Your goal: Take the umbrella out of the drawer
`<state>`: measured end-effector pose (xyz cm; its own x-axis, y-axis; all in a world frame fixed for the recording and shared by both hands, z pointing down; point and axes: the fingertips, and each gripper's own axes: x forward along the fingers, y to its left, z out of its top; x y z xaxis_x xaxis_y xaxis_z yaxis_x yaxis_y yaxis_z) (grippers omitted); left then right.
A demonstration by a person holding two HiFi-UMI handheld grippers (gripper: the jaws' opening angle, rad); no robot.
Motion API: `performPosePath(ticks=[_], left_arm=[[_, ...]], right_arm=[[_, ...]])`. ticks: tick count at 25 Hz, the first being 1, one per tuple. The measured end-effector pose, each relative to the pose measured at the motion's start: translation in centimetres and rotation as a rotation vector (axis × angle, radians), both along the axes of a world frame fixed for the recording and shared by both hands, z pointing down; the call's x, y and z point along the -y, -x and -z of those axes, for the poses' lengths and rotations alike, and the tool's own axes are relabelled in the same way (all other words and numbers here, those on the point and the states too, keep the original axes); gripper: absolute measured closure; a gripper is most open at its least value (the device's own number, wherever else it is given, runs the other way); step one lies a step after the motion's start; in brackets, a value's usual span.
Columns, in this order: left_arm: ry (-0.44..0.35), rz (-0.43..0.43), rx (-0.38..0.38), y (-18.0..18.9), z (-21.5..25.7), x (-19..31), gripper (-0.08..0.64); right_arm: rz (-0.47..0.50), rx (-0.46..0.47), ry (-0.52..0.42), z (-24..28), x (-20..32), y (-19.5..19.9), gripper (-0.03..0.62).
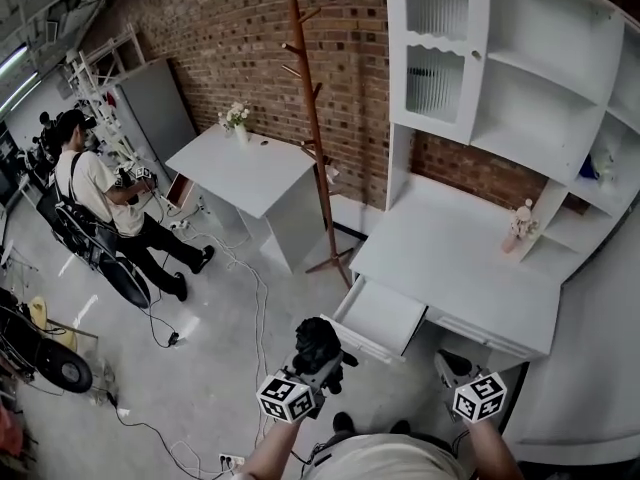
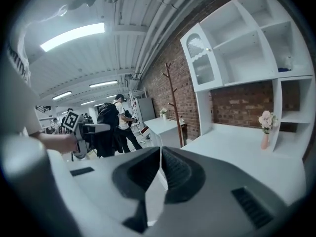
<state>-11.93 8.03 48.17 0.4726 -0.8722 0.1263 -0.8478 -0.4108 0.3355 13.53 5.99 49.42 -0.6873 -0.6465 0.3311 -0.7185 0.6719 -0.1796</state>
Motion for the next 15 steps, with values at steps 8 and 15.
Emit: performPosePath(ticks=[8,15], left_arm=[[-0.038,0.041,0.029,-2.9,1.6,-0.8,0.310],[-0.049,0.053,0.041,-3.5,2.4,-1.3,0.310]], right_arm=[[0.012,0.002,-0.083,2.2,0.8,-3.8,0.561],[0.011,0.020,-0.124,3.4,1.4,-5.5,0.563]])
